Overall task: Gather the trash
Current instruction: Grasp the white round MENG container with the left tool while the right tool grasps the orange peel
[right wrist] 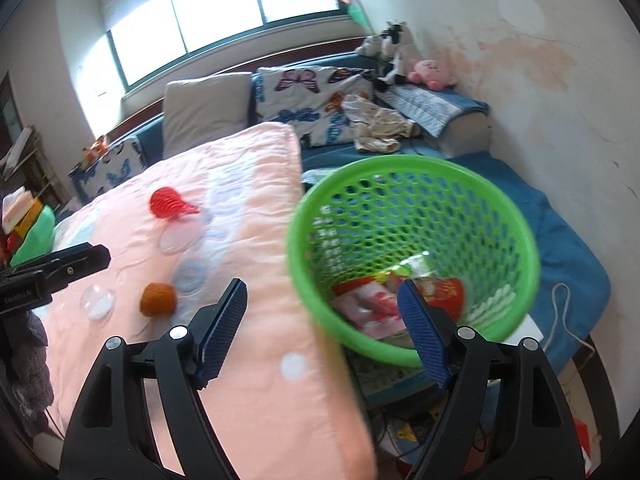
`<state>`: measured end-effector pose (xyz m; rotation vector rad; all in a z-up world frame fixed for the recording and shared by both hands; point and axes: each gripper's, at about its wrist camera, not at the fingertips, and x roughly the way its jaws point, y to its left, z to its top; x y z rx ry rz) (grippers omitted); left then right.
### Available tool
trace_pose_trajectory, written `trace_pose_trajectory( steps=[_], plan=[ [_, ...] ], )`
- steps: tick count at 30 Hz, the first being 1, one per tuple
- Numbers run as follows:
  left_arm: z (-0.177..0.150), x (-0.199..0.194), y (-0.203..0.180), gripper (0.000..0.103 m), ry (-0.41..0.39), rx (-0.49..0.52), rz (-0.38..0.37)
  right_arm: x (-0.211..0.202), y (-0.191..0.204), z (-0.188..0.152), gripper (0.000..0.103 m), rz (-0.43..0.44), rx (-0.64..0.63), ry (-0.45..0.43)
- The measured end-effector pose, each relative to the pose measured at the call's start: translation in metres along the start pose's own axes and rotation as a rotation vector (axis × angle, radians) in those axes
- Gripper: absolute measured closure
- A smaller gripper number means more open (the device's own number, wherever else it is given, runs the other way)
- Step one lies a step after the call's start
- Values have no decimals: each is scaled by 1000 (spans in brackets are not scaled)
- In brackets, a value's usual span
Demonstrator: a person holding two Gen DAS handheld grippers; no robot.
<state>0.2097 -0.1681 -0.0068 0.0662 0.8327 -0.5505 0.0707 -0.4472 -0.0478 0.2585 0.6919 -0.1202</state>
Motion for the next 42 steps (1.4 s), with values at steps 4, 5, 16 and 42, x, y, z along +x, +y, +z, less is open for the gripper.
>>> trace_pose_trajectory(
  steps=[4, 5, 16, 42],
  plan=[
    [-11, -15, 32, 26, -16, -55, 61, 10, 19, -2, 24, 37, -26, 24],
    [-13, -18, 38, 26, -17, -66, 70, 12, 22, -2, 24, 46, -30, 30],
    [-47, -33, 100, 22, -10, -182, 159, 40, 73, -5, 21, 152, -124, 97],
    [-77, 1, 127, 22, 86, -181, 181, 117, 156, -16, 48, 235, -255, 214]
  ],
)
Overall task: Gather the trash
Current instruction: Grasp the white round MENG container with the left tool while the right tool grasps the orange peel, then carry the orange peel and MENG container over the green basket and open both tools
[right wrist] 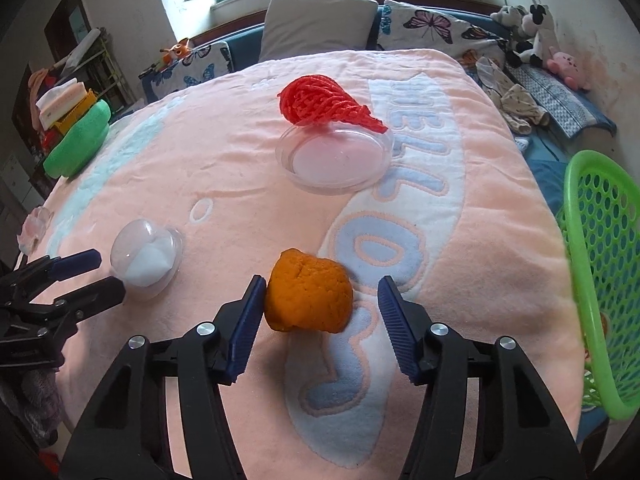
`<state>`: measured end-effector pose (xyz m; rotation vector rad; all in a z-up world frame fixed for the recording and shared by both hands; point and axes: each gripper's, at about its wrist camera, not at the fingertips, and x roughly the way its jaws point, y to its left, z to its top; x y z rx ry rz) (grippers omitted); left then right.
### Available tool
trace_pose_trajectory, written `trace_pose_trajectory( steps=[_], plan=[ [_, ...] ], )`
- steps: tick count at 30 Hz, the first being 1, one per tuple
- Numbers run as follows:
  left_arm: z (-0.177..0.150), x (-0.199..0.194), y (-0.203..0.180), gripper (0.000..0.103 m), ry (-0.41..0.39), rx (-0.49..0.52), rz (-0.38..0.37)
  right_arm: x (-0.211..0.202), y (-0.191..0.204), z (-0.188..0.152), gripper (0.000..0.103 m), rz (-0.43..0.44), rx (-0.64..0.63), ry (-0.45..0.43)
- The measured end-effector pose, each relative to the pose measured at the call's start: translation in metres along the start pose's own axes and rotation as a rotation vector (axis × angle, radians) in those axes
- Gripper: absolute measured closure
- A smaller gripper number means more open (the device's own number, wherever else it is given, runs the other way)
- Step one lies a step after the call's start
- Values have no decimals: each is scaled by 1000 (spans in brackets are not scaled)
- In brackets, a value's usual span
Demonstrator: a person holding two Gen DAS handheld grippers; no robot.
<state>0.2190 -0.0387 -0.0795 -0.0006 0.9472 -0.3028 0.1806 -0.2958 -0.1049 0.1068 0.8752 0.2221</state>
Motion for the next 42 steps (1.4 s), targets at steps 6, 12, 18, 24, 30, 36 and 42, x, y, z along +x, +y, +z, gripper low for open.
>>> trace_pose_trajectory(
  steps=[6, 12, 18, 24, 30, 36, 42],
  plan=[
    [9, 12, -7, 24, 1, 24, 20, -7, 0, -1, 61, 19, -7, -13],
    [13, 24, -11, 39, 12, 36, 34, -20, -4, -3, 62, 17, 1, -34],
    [13, 25, -15, 46, 6, 44, 28, -36, -17, -6, 64, 3, 25, -59],
    [17, 16, -24, 46, -13, 52, 5, -50, -34, -9, 76, 0, 52, -69],
    [28, 2, -37, 46, -55, 74, -17, -55, -42, -15, 59, 7, 77, -67],
    [28, -1, -40, 46, -61, 82, -22, -48, -35, -16, 45, 28, 79, -60],
    [28, 0, -39, 46, -55, 75, -23, -27, -27, -22, 45, 5, 61, -10]
  ],
)
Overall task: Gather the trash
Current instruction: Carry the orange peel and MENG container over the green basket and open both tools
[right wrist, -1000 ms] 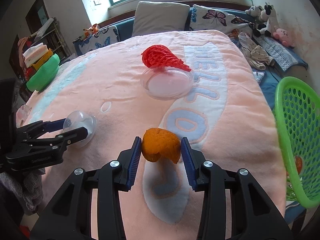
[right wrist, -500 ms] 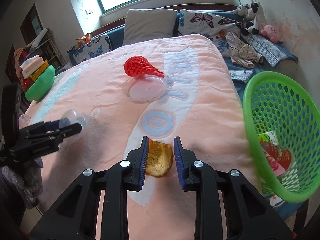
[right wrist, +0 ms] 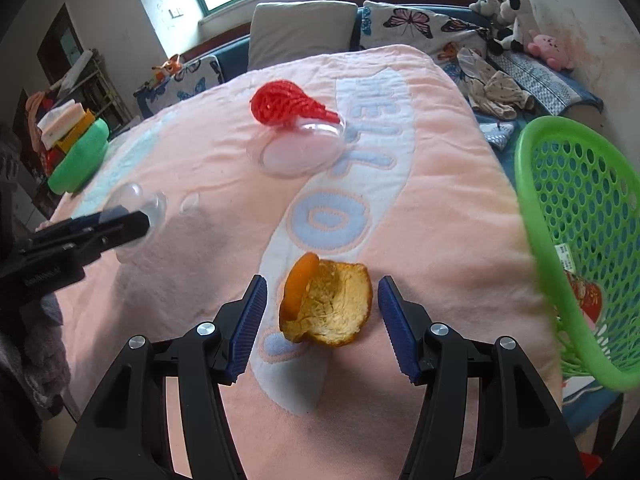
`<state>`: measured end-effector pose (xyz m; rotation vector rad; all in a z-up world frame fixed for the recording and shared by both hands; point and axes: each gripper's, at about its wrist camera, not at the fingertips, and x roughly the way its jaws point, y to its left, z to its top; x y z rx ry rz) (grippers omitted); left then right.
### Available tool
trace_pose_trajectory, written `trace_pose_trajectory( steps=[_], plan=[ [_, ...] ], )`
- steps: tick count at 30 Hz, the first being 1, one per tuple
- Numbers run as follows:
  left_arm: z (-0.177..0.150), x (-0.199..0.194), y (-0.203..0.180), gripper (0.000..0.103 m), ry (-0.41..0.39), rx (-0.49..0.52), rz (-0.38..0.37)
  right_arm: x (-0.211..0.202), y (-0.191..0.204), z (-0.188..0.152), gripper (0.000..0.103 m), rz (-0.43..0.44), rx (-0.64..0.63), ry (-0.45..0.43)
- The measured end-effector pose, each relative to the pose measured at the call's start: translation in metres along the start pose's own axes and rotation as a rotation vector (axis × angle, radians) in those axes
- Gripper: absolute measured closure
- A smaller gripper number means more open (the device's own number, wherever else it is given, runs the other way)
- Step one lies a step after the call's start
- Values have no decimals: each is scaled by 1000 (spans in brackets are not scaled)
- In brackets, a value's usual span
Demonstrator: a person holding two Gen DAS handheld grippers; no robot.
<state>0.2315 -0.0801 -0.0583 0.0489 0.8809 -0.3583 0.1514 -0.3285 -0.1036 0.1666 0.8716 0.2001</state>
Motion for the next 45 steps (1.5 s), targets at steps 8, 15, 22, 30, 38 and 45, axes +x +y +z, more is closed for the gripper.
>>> trace_pose_trajectory(
  steps=[8, 15, 22, 30, 38, 45],
  plan=[
    [8, -2, -17, 46, -9, 20, -34, -6, 4, -6, 66, -43, -63, -15],
    [26, -3, -52, 46, -23, 71, -90, -40, -26, -2, 67, -71, -3, -80],
    [48, 0, -104, 46, -33, 132, -163, -70, -88, 6, 67, -189, 88, -117],
    [69, 16, -168, 46, -24, 206, -247, -83, -146, 1, 64, -304, 173, -107],
    [81, 35, -216, 46, 8, 242, -321, -100, -177, -6, 54, -333, 234, -125],
    [80, 52, -249, 46, 40, 266, -362, -115, -188, -18, 47, -340, 263, -147]
  ],
)
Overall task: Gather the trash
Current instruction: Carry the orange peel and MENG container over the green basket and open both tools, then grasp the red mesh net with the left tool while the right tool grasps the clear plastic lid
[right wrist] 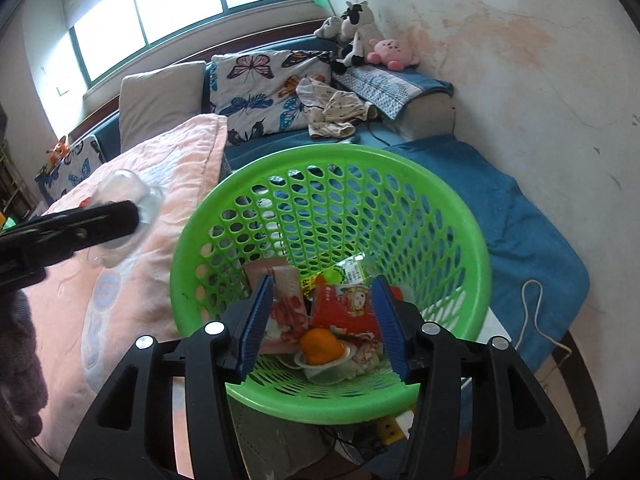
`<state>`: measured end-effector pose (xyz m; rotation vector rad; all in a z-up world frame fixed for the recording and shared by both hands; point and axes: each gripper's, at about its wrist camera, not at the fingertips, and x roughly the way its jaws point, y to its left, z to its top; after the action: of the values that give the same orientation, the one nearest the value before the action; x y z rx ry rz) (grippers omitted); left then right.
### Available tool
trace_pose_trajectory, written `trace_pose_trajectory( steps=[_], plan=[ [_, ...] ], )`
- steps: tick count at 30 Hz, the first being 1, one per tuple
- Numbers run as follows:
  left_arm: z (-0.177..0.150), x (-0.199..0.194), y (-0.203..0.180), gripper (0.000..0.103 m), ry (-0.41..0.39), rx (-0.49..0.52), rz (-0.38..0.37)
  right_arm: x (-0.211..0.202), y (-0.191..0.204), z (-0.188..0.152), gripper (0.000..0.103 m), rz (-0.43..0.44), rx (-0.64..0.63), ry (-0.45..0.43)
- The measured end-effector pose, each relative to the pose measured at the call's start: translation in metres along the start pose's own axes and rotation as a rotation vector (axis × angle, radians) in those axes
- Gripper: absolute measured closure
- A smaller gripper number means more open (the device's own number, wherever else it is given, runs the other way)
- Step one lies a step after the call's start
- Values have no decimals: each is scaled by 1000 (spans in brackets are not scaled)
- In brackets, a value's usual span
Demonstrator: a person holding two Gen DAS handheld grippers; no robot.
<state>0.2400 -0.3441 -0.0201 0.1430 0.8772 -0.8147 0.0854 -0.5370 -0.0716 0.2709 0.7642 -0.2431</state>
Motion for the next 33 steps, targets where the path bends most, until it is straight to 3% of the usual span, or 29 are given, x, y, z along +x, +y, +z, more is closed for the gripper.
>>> trace_pose_trajectory(
  steps=[8, 12, 18, 33],
  plan=[
    [-1, 19, -11, 42, 37, 3, -3, -8, -10, -2, 43, -1, 14, -11],
    [-1, 18, -13, 32, 19, 1, -14, -11, -10, -3, 43, 3, 18, -15],
    [-5, 0, -2, 32, -6, 4, 15, -14, -2, -3, 39, 20, 11, -22],
    [3, -56, 120, 31, -77, -188, 359, -9, 68, 16, 33, 129, -106, -33]
  ],
)
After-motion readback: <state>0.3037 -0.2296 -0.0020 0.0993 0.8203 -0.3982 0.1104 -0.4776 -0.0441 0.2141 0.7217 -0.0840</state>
